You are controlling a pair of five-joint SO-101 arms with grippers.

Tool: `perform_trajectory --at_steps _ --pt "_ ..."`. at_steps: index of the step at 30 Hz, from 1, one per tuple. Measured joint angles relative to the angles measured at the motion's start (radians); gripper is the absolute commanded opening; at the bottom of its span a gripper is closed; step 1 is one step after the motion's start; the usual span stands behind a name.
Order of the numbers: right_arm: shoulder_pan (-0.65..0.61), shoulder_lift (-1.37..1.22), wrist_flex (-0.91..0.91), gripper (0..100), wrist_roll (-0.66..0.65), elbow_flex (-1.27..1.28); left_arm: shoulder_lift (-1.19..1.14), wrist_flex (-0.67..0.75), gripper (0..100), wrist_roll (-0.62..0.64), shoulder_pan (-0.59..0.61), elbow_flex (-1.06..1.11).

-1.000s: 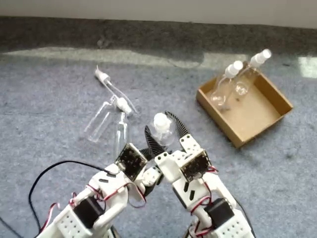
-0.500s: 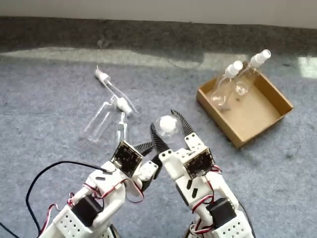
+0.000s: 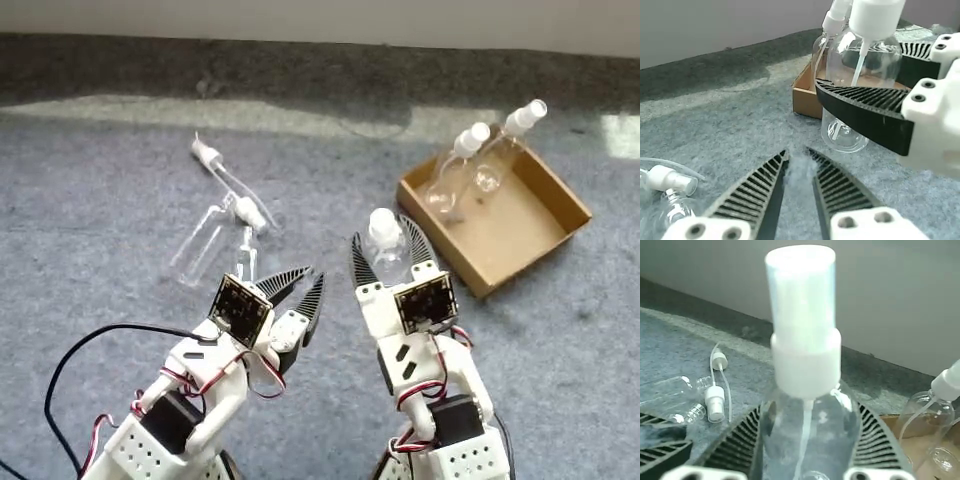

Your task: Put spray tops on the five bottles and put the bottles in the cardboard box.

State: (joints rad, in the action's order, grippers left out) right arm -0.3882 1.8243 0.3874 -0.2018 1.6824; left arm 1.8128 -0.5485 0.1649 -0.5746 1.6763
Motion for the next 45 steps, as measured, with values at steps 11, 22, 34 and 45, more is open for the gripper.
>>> perform_trajectory --at_steps 11,22,34,45 --pt "0.003 0.000 0.000 12.4 0.000 0.000 0.000 0.000 1 0.000 0.000 0.000" --pt "-0.074 0.000 0.000 12.4 0.000 0.000 0.000 -0.043 1 0.000 -0.094 0.000" --pt "-0.109 0.000 0.000 12.4 0.000 0.000 0.000 -0.075 1 -0.002 -0.282 0.000" --pt "-0.203 0.000 0.000 12.4 0.000 0.000 0.000 -0.094 1 -0.002 -0.296 0.000"
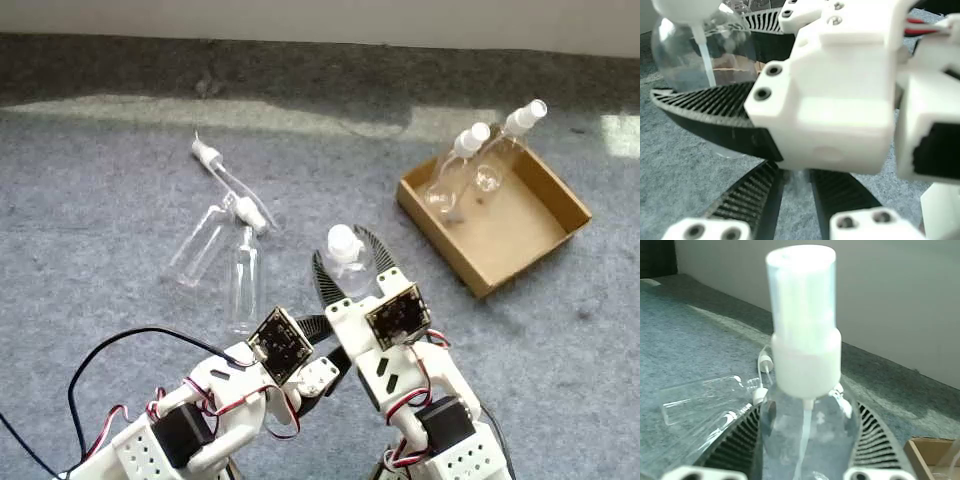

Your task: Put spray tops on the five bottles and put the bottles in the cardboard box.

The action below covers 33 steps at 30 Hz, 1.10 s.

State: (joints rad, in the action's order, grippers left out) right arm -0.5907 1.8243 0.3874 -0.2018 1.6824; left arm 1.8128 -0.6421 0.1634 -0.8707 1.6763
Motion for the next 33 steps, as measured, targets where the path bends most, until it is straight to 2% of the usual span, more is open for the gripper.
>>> perform_trajectory --at_steps 4,11,17,33 --pt "-0.058 0.000 0.000 12.4 0.000 0.000 0.000 0.000 1 0.002 0.000 0.000" --pt "-0.063 0.000 0.000 12.4 0.002 0.000 0.000 0.000 1 0.002 0.089 0.000" --pt "-0.063 0.002 -0.002 12.4 0.002 -0.002 -0.002 -0.002 1 0.003 0.100 0.000" --pt "-0.066 0.000 0.078 12.4 0.002 -0.252 0.000 0.000 1 0.002 0.126 0.000"
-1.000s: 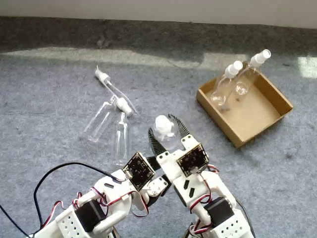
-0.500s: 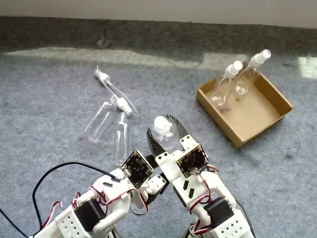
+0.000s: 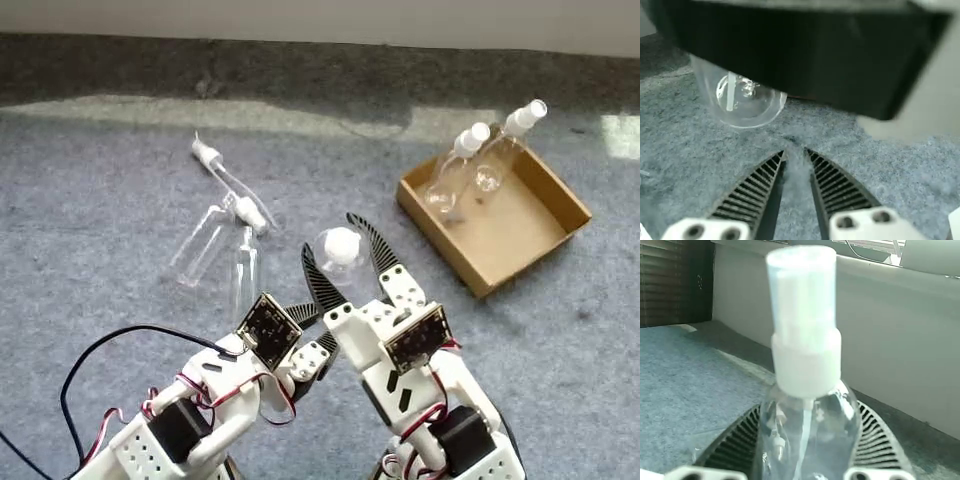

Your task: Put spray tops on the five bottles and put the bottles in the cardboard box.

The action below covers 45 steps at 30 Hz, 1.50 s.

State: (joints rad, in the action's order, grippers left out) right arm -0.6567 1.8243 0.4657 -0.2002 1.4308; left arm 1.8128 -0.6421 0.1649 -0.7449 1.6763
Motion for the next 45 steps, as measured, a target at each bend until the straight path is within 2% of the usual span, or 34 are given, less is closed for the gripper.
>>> perform_trajectory --at_steps 5,12,23,30,33,39,45 --pt "0.000 0.000 0.000 12.4 0.000 -0.002 0.000 0.002 1 0.000 0.000 0.000" --pt "0.002 0.002 0.000 12.4 -0.002 -0.002 0.000 0.144 1 0.000 0.025 0.000" --pt "0.000 0.012 0.089 12.4 -0.003 -0.002 -0.002 0.153 1 0.003 0.097 0.000" --pt "0.002 0.014 0.104 12.4 0.064 -0.003 -0.002 0.147 1 0.003 0.118 0.000" --pt "0.055 0.003 0.106 12.3 0.072 -0.002 -0.002 0.104 1 0.000 0.120 0.000" --pt "0.255 0.002 0.106 12.3 0.077 -0.002 0.000 0.060 1 0.000 0.129 0.000" --pt "0.371 0.002 0.106 12.3 -0.078 -0.002 0.000 0.043 1 0.000 0.137 0.000"
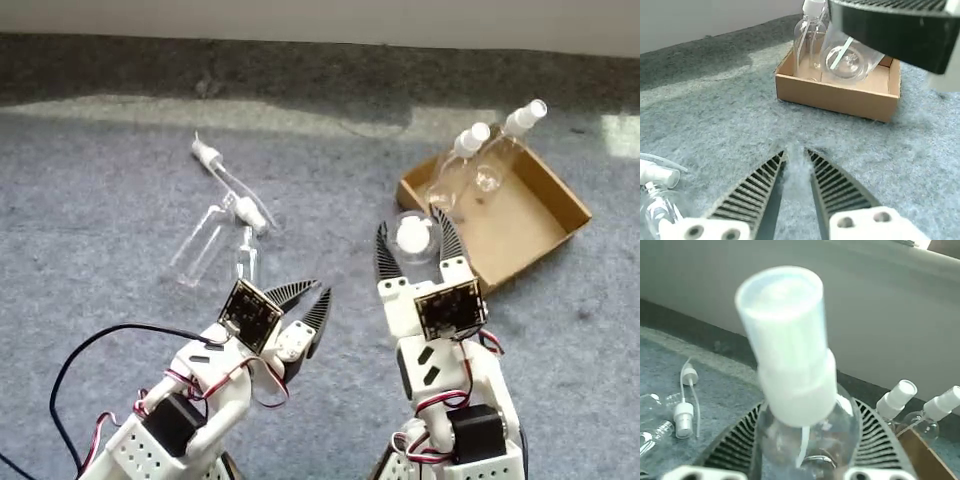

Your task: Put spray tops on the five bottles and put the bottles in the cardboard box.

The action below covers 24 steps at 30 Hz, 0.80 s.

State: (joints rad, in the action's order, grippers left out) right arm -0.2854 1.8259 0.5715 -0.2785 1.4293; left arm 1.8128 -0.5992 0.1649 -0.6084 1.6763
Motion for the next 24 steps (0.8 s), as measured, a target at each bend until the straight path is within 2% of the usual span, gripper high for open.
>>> perform_trajectory --at_steps 7,11,14,20,24 --pt "0.173 0.000 0.002 12.3 -0.031 -0.005 0.000 -0.040 1 0.000 0.003 0.000" --pt "0.250 -0.038 0.002 12.3 -0.031 -0.072 0.000 -0.040 1 0.000 0.078 0.000" --pt "0.319 -0.176 0.002 12.3 -0.031 -0.163 0.000 -0.040 1 0.000 0.133 0.000" --pt "0.423 -0.480 0.002 12.3 -0.031 -0.342 0.000 -0.040 1 0.000 0.143 0.000" --pt "0.479 -0.640 -0.091 12.3 -0.031 -0.368 0.000 -0.040 1 0.000 0.146 0.000"
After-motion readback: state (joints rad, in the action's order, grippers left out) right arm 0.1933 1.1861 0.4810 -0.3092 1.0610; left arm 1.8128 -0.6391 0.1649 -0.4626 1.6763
